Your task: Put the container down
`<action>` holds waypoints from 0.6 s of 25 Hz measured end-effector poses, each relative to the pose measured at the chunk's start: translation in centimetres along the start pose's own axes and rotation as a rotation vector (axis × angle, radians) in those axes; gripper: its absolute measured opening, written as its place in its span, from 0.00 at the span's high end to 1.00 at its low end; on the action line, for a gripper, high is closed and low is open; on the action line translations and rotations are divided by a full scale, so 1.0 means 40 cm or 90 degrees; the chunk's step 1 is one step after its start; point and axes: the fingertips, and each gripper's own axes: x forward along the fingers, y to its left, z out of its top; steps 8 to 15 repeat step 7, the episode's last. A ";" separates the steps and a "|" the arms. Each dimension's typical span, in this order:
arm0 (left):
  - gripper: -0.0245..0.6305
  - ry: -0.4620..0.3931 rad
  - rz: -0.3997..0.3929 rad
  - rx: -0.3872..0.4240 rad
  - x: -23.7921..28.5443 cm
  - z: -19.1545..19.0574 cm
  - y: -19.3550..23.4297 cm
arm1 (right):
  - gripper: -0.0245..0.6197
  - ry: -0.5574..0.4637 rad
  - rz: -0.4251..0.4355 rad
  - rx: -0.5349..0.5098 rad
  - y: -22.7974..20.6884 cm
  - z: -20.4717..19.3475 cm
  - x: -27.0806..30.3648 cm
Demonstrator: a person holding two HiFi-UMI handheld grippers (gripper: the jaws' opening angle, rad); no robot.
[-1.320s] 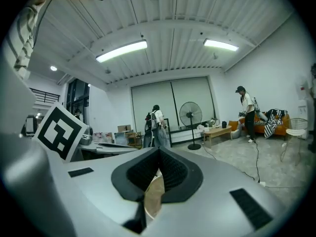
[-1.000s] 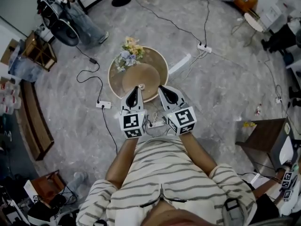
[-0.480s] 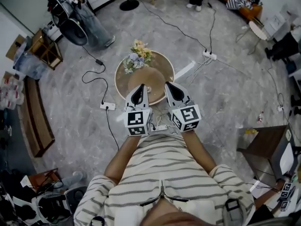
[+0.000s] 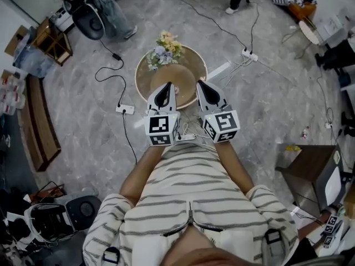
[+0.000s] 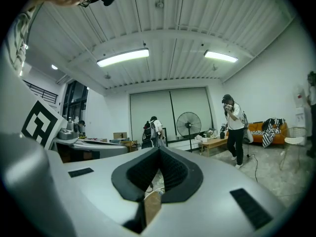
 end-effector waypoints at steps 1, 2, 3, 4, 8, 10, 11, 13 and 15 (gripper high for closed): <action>0.96 -0.001 -0.001 0.001 0.000 0.001 0.000 | 0.95 0.001 0.001 0.001 -0.001 -0.001 0.003; 0.96 -0.003 -0.003 0.002 0.001 0.002 -0.002 | 0.95 0.001 0.001 0.003 -0.002 -0.001 0.005; 0.96 -0.005 -0.005 0.004 0.002 0.003 -0.004 | 0.95 0.001 0.002 0.005 -0.004 0.000 0.008; 0.96 -0.007 -0.006 0.006 0.004 0.003 -0.006 | 0.95 0.000 0.003 0.006 -0.006 0.000 0.009; 0.96 -0.011 -0.007 0.009 0.006 0.001 -0.011 | 0.95 -0.004 0.006 0.005 -0.010 0.000 0.011; 0.96 -0.011 -0.007 0.009 0.006 0.001 -0.011 | 0.95 -0.004 0.006 0.005 -0.010 0.000 0.011; 0.96 -0.011 -0.007 0.009 0.006 0.001 -0.011 | 0.95 -0.004 0.006 0.005 -0.010 0.000 0.011; 0.96 -0.011 -0.007 0.009 0.006 0.001 -0.011 | 0.95 -0.004 0.006 0.005 -0.010 0.000 0.011; 0.96 -0.011 -0.007 0.009 0.006 0.001 -0.011 | 0.95 -0.004 0.006 0.005 -0.010 0.000 0.011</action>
